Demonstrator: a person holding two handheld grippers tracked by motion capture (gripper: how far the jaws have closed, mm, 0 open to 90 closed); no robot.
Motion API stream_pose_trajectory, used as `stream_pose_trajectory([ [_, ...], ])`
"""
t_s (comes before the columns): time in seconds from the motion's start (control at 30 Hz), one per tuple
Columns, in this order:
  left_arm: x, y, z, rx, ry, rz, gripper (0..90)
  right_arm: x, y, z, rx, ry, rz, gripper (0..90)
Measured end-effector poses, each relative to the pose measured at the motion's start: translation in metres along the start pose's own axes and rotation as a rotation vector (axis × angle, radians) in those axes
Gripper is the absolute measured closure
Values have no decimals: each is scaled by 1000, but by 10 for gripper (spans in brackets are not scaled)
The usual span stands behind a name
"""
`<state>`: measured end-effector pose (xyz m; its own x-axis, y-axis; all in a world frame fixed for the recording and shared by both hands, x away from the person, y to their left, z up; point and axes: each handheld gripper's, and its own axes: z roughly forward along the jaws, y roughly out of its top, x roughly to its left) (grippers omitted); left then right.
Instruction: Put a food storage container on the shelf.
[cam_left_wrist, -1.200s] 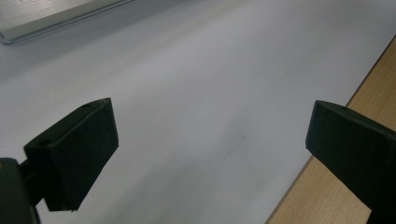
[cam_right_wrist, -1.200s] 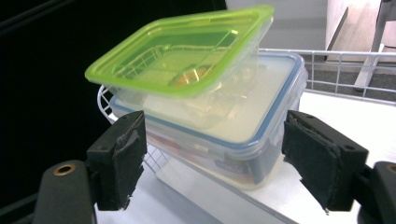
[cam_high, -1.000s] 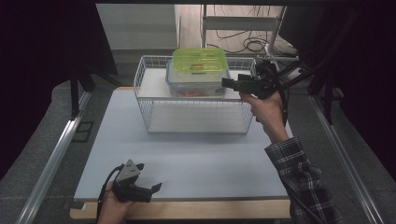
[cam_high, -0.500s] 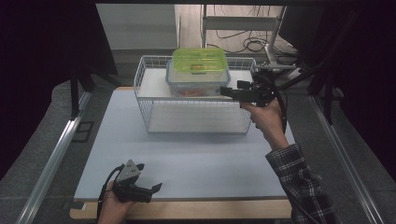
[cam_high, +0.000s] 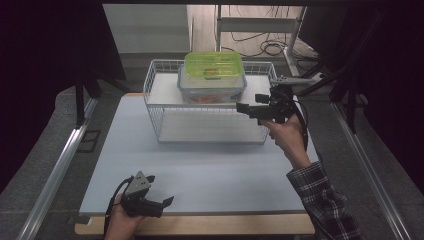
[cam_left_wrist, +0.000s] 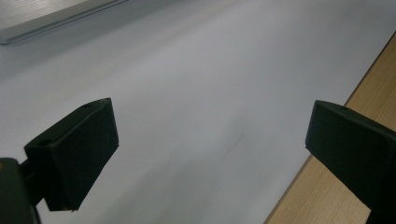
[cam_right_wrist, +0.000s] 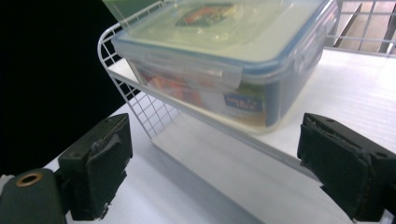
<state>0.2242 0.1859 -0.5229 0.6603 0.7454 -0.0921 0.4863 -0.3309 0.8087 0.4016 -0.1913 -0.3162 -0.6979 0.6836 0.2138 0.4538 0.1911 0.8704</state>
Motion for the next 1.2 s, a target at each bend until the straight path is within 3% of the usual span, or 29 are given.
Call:
stream_pose_trajectory([
  [0.4, 0, 0, 0, 0, -5, 3, 26, 1, -21, -2, 21, -16, -65, 55],
  [1.03, -2, 0, 0, -3, 0, 29, 43, 16, -63, 3, 40, -41, -170, 51],
  [1.2, -2, -1, 0, -6, -1, 30, 45, 17, -74, 6, 55, -34, -170, 50],
])
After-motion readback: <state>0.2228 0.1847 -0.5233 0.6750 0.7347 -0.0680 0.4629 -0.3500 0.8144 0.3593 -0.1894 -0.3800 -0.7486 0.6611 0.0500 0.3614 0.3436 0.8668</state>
